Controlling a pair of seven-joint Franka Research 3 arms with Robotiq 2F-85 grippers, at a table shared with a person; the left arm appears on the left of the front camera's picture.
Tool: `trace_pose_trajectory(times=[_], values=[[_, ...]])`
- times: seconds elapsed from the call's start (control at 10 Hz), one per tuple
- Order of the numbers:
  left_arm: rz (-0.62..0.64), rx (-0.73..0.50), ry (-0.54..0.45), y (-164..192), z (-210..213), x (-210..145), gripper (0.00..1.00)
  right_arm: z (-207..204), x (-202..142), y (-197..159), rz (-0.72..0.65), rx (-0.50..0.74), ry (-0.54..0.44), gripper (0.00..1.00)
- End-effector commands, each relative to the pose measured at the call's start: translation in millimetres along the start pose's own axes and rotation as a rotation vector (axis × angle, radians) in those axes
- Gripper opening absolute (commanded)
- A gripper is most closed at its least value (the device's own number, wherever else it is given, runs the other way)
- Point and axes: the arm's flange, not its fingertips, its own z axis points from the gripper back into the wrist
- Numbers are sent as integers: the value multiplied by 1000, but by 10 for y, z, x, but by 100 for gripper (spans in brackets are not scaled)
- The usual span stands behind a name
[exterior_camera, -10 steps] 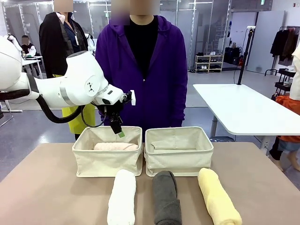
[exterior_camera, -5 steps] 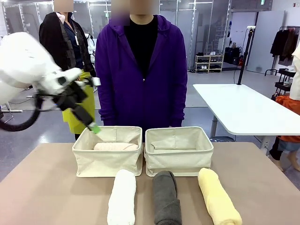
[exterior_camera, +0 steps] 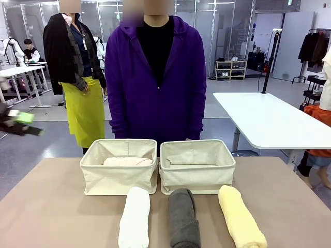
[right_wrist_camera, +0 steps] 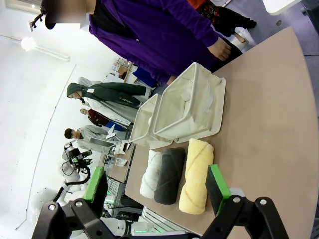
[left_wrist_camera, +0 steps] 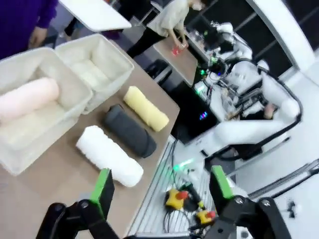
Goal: Divide the towels into two baskets.
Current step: Pick up one hotel-folded towel from the bottom of the table and place it in the Fabric basket indicated by the person.
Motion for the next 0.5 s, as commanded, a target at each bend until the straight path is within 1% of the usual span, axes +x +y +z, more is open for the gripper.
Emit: trace_pose_trajectory(times=[0.0, 0.1, 0.2, 0.3, 0.4], values=[[61, 11, -150, -47, 492, -276, 97, 13, -6, 31, 8, 11, -5, 100], [102, 22, -184, -53, 828, -454, 97, 13, -6, 31, 8, 11, -5, 100], [176, 70, -255, -17, 1123, -611, 97, 13, -6, 31, 8, 11, -5, 100], [227, 106, -343, 35, 1356, -785, 97, 13, -6, 31, 8, 11, -5, 100], [277, 116, -394, 96, 1502, -952, 97, 13, -6, 31, 8, 11, -5, 100]])
